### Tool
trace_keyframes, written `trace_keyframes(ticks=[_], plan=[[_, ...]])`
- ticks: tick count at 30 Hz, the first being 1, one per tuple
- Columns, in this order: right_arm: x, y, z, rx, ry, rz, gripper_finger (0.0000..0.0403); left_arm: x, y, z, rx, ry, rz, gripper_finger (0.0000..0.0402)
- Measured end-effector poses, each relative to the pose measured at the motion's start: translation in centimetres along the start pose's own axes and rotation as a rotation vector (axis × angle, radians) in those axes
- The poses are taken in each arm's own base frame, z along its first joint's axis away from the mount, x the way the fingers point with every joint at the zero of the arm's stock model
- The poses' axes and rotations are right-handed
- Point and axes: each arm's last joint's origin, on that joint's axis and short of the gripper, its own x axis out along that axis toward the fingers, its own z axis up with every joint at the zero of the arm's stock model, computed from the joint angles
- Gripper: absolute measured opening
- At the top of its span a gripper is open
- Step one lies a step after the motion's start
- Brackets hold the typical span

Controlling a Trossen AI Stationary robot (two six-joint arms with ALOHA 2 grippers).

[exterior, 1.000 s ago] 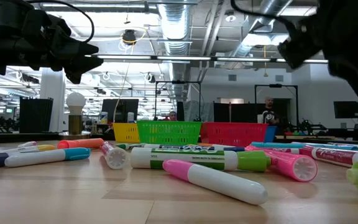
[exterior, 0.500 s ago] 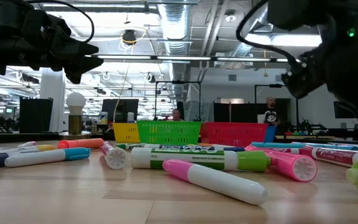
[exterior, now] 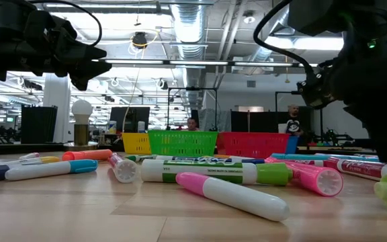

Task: Pick & Place Markers
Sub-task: Put the black highlighter pen into the blue bin

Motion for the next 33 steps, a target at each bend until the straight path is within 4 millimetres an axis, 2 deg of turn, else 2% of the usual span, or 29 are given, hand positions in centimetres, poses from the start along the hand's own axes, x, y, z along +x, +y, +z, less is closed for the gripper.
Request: trace_keyframes(ticks=[8, 17, 25, 33], plan=[[0.0, 0.02, 0.05, 0.053, -0.016, -0.003, 0.0102, 0.0, 0.0, 0.01, 0.0, 0.0, 0.0, 0.0204], [0.0, 0.03, 0.07, 0.099, -0.021, -0.002, 0.0053, 0.0, 0.0, 0.01, 0.0, 0.0, 0.0, 0.0204], [-0.06, 0.06, 0.07, 0.124, -0.022, 0.0, 0.0024, 0.0, 0.0, 0.01, 0.0, 0.0, 0.0, 0.0204], [-0.13, 0.08, 0.07, 0.141, -0.019, 0.003, 0.0021, 0.0, 0.0, 0.0, 0.0, 0.0, 0.0, 0.0204]])
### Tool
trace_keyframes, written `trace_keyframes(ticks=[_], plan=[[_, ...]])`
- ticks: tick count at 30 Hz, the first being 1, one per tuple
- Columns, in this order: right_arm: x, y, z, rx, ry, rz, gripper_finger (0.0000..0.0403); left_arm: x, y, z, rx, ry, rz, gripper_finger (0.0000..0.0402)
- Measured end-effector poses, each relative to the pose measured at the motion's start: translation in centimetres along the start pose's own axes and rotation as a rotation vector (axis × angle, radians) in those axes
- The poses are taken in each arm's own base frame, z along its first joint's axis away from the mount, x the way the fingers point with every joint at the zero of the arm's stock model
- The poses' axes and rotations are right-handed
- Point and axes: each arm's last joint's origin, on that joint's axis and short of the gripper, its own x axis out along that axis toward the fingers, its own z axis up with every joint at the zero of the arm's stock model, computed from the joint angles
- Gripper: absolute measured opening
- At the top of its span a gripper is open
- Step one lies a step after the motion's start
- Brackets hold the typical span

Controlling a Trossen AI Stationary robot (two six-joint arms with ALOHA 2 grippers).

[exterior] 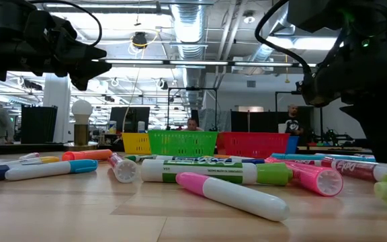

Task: Pick & Place Markers
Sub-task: Put the black highlighter pen into the blue bin

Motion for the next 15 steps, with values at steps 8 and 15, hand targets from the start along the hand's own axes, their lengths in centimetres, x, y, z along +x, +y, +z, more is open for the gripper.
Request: trace_keyframes(ticks=[8, 15], plan=[[0.04, 0.12, 0.01, -0.003, 0.002, 0.013, 0.0037, 0.0, -0.01, 0.01, 0.0, 0.0, 0.0, 0.0204], [0.5, 0.1, 0.05, -0.001, 0.002, -0.003, 0.0096, 0.0, 0.0, 0.0, 0.0, 0.0, 0.0, 0.0204]])
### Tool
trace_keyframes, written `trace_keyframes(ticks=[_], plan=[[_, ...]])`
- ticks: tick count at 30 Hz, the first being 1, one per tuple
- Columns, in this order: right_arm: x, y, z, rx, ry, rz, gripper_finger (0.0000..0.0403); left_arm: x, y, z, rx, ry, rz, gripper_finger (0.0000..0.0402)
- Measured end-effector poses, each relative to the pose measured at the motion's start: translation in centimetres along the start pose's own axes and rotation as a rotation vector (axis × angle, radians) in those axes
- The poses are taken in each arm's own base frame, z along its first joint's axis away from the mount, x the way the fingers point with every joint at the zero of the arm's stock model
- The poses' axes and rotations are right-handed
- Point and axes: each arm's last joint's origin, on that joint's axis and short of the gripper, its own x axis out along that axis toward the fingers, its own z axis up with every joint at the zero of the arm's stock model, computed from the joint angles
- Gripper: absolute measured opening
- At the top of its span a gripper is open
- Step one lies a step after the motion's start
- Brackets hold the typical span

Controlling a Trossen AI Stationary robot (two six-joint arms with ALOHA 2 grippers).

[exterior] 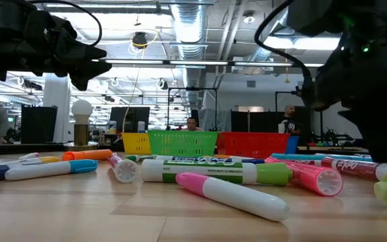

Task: Pick & Place Markers
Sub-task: Put the black highlighter pen into the blue bin

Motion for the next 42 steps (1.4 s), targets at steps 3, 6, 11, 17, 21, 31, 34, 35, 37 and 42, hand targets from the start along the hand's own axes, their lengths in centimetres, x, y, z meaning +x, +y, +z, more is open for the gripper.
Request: trace_keyframes(ticks=[3, 6, 11, 17, 21, 31, 34, 35, 37, 42], plan=[[0.5, 0.2, 0.0, 0.002, 0.02, -0.01, 0.0111, 0.0, 0.0, 0.0, 0.0, 0.0, 0.0, 0.0204], [1.2, 0.2, 0.1, 0.01, 0.049, -0.03, 0.0111, 0.0, 0.0, 0.0, 0.0, 0.0, 0.0, 0.0204], [1.3, 0.3, 0.1, 0.015, 0.053, -0.029, 0.0082, 0.0, 0.0, 0.0, 0.0, 0.0, 0.0, 0.0204], [0.4, 0.5, 0.1, 0.011, 0.029, -0.022, 0.0041, 0.0, 0.0, 0.0, 0.0, 0.0, 0.0, 0.0204], [0.0, 0.7, 0.1, 0.011, 0.027, -0.02, 0.0028, 0.0, 0.0, 0.0, 0.0, 0.0, 0.0, 0.0204], [-1.4, 1.8, 0.2, 0.0, 0.051, 0.011, 0.0042, 0.0, 0.0, 0.0, 0.0, 0.0, 0.0, 0.0204], [-2.6, 2.2, 0.2, -0.024, 0.054, 0.001, 0.0037, 0.0, 0.0, 0.0, 0.0, 0.0, 0.0, 0.0204], [-3.1, 2.4, 0.3, -0.034, 0.055, -0.002, 0.0036, 0.0, 0.0, 0.0, 0.0, 0.0, 0.0, 0.0204], [-4.2, 2.7, 0.5, -0.057, 0.057, -0.009, 0.0035, 0.0, 0.0, 0.0, 0.0, 0.0, 0.0, 0.0204], [-7.3, 3.1, 1.3, -0.109, 0.062, -0.035, 0.0041, 0.0, 0.0, 0.0, 0.0, 0.0, 0.0, 0.0204]])
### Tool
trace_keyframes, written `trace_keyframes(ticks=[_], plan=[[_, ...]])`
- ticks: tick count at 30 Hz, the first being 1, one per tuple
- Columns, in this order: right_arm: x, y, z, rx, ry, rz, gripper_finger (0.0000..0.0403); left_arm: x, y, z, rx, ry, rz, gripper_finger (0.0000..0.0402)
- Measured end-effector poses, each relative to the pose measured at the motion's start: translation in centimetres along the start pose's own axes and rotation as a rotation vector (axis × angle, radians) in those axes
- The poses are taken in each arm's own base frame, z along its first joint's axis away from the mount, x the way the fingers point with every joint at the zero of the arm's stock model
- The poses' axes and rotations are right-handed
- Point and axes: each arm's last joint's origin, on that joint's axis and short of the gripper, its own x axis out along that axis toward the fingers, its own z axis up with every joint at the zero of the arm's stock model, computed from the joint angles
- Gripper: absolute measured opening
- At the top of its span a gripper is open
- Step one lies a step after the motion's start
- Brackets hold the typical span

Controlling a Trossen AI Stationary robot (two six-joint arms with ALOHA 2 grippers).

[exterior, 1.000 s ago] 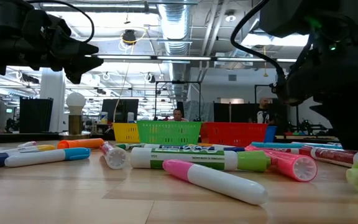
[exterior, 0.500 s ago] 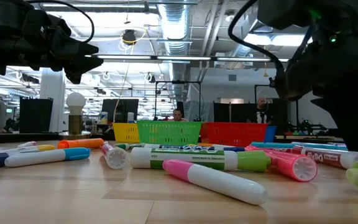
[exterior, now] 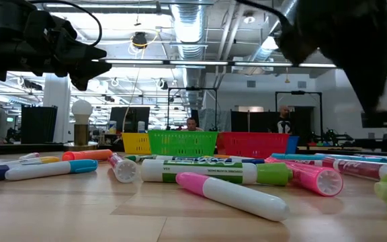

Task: Pick & Place Markers
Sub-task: Put the black highlighter pen into the blue bin

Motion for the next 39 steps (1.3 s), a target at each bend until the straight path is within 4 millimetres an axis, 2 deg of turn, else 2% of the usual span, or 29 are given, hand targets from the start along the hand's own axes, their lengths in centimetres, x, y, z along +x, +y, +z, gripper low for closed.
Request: trace_keyframes(ticks=[9, 17, 23, 31, 39], plan=[[-5.7, -1.0, 2.6, -0.095, -0.078, -0.049, 0.004, 0.0, 0.0, 0.0, 0.0, 0.0, 0.0, 0.0204], [-8.9, -4.3, 5.8, -0.182, -0.139, -0.21, 0.0039, 0.0, 0.0, 0.0, 0.0, 0.0, 0.0, 0.0204], [-10.2, -8.4, 9.0, -0.241, -0.165, -0.289, 0.0039, 0.0, 0.0, 0.0, 0.0, 0.0, 0.0, 0.0204], [-13.2, -15.7, 12.3, -0.269, -0.238, -0.324, 0.0039, 0.0, 0.0, 0.0, 0.0, -0.001, 0.0, 0.0204], [-14.6, -21.4, 15.1, -0.424, -0.323, -0.342, 0.0042, 0.0, 0.0, 0.0, 0.0, 0.0, 0.0, 0.0204]])
